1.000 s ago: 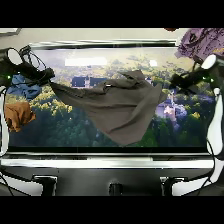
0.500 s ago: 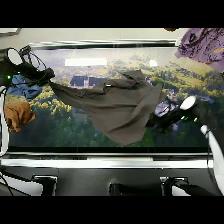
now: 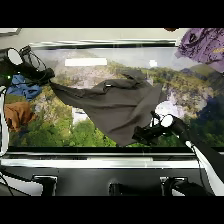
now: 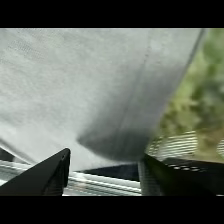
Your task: Fold the clothes and pants, and hang the long-sleeved shirts on hangers.
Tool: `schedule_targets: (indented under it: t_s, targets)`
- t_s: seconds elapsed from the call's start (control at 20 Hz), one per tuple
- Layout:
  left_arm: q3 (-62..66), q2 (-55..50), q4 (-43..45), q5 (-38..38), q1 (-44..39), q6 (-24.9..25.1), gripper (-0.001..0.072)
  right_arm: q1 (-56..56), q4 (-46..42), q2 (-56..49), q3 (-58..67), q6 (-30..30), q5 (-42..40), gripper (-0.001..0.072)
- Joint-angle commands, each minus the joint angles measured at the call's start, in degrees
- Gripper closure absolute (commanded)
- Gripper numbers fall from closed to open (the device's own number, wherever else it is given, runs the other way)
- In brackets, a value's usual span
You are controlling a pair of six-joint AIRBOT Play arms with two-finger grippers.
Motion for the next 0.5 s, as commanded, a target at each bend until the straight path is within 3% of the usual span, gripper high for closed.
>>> schedule_targets:
  t_s: [0.0,0.05,0.1,0.15,0.3,0.45]
  targets:
    - [-0.02,-0.04,0.02,0.04,0.04,0.02,0.0687,0.76,1.53,-0.68,-0.48,2.10,-5.64,0.0335]
    - [-0.02,-0.04,0.02,0.00,0.04,0.02,0.0687,0.76,2.12,-0.70,-0.48,2.10,-6.64,0.0375]
    - [0.00,-0.02,0.02,0.00,0.04,0.02,0.0687,0.74,2.27,-0.70,-0.28,2.08,-7.28,0.0561]
    - [0.02,0.07,0.02,0.07,0.07,0.04,0.0688,0.74,2.14,-0.70,0.66,2.01,-7.23,0.0681]
    - [1.44,1.64,0.31,0.90,0.90,3.04,0.0688,-1.14,-0.81,0.66,8.96,1.79,-5.57,0.0680]
    - [7.34,7.52,0.92,3.65,2.97,3.89,0.0689,-6.88,-7.37,4.31,26.27,0.90,-0.42,0.0680]
